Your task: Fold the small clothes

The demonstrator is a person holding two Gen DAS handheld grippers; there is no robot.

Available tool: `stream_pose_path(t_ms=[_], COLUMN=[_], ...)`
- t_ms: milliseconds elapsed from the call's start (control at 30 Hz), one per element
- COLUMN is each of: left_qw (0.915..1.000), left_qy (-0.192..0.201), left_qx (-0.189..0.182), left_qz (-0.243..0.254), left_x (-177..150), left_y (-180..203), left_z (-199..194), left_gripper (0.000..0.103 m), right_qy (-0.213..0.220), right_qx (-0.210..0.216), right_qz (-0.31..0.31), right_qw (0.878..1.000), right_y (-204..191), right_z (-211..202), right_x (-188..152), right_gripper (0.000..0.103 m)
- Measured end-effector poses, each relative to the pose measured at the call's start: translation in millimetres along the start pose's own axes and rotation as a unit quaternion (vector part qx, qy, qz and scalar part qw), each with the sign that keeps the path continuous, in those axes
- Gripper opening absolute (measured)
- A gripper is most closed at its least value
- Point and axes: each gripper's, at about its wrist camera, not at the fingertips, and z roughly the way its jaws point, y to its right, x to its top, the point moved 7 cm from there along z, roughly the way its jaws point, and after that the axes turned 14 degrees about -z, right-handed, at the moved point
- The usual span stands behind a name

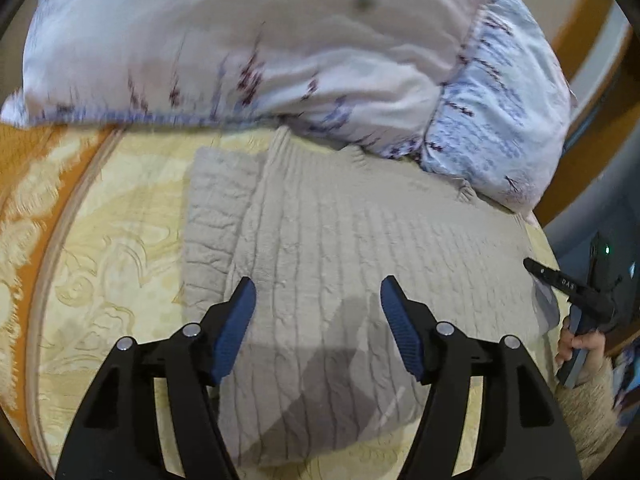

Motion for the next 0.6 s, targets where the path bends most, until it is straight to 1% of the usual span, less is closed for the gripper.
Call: stream_pose_path(t_ms=[67, 100, 133, 167, 200, 233, 267, 300, 333, 400, 500, 600], left_qw=[1.0000, 1.0000, 1.0000, 0.9998, 0.9992, 0.9985, 0.9977, 0.9968, 0.9958, 0.9938, 0.9896, 0.9854], left_qy=[0.003, 0.002, 0.002, 0.002, 0.006, 0.013, 0.022, 0.031, 0.039, 0.039, 0.018, 0.000], left_qx=[-0.001, 0.000, -0.003, -0.014, -0.030, -0.039, -0.042, -0.041, -0.037, -0.026, -0.027, -0.033], left_qz=[-0.002, -0.003, -0.007, -0.015, -0.026, -0.038, -0.050, -0.061, -0.074, -0.100, -0.140, -0.167], left_x=[1, 1, 1, 1, 2, 5, 8, 13, 19, 27, 32, 33], left_y=[-1, 0, 0, 0, -2, -6, -11, -17, -26, -41, -56, -63], left_z=[0, 0, -1, -6, -14, -22, -29, -35, -41, -42, -31, -20], left_gripper=[0.064, 0.065, 0.065, 0.065, 0.065, 0.065, 0.067, 0.070, 0.071, 0.071, 0.071, 0.071], right_qy=[0.000, 0.000, 0.000, 0.001, 0.005, 0.011, 0.016, 0.022, 0.030, 0.037, 0.038, 0.033], right_qx=[0.009, 0.019, 0.027, 0.031, 0.031, 0.014, -0.002, -0.021, -0.033, -0.039, -0.032, -0.015], right_qz=[0.016, 0.033, 0.048, 0.063, 0.074, 0.078, 0.075, 0.069, 0.061, 0.037, -0.009, -0.063], right_qw=[1.000, 0.999, 0.998, 0.998, 0.997, 0.997, 0.997, 0.997, 0.997, 0.998, 0.999, 0.997], right_y=[4, 7, 10, 12, 13, 16, 16, 17, 16, 3, -26, -66], right_z=[1, 1, 0, -3, -7, -13, -18, -24, -30, -36, -35, -28], right_x=[2, 3, 3, 3, 2, 1, 1, 0, 1, 3, 7, 7], right_gripper=[0.028, 0.028, 0.028, 0.028, 0.028, 0.029, 0.033, 0.044, 0.049, 0.064, 0.066, 0.066])
